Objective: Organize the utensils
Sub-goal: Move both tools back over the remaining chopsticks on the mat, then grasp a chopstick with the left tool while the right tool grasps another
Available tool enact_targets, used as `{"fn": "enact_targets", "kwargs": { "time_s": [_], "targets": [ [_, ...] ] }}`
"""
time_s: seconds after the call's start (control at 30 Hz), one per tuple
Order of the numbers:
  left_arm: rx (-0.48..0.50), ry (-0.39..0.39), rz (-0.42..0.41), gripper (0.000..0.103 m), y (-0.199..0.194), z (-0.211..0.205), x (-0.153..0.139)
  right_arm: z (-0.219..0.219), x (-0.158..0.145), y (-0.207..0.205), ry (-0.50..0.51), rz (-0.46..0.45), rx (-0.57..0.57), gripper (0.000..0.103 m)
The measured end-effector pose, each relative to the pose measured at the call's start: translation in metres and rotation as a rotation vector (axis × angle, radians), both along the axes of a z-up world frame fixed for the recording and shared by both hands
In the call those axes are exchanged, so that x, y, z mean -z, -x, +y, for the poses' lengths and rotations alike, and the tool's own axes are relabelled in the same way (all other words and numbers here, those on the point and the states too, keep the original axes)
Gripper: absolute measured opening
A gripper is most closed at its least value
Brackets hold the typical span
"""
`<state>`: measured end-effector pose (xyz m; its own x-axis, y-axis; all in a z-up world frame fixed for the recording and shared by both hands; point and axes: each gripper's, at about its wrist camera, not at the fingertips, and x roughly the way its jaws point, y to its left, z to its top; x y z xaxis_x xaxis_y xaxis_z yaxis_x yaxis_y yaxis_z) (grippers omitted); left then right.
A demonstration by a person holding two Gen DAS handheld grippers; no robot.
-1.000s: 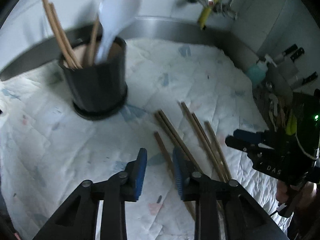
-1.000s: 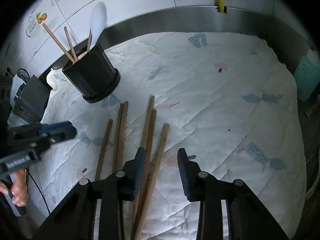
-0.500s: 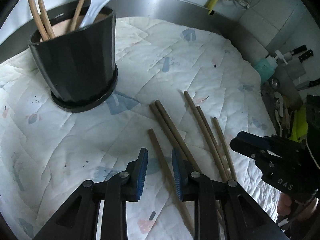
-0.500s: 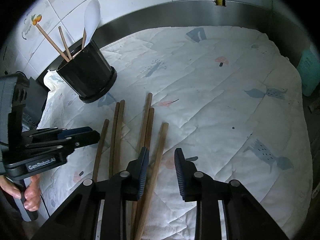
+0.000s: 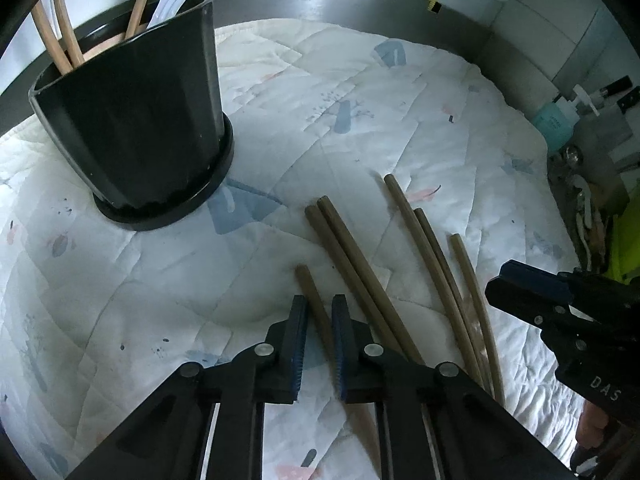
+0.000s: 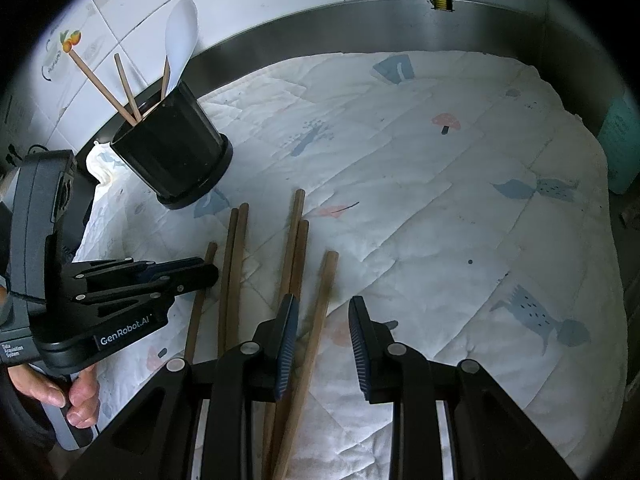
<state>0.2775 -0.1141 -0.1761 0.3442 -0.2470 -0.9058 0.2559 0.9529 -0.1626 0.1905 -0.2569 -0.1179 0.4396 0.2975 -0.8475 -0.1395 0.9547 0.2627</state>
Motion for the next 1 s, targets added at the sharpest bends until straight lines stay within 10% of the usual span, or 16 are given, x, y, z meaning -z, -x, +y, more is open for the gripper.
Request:
{"fn": "enact_targets", "kwargs": {
  "time_s": [0.43,1.0],
  "targets": [
    [-0.022,0.076,-0.040,0.008,0.008,0.024,-0.017,0.008,0.010,-0.013,0.028,0.025,-0.003,0.018],
    [-0.076,0.163,-0.234,0.007,0.034,0.072,-0.110,0.006,0.000,-0.011,0.041,-0.005,-0.006,0.011]
  ]
}}
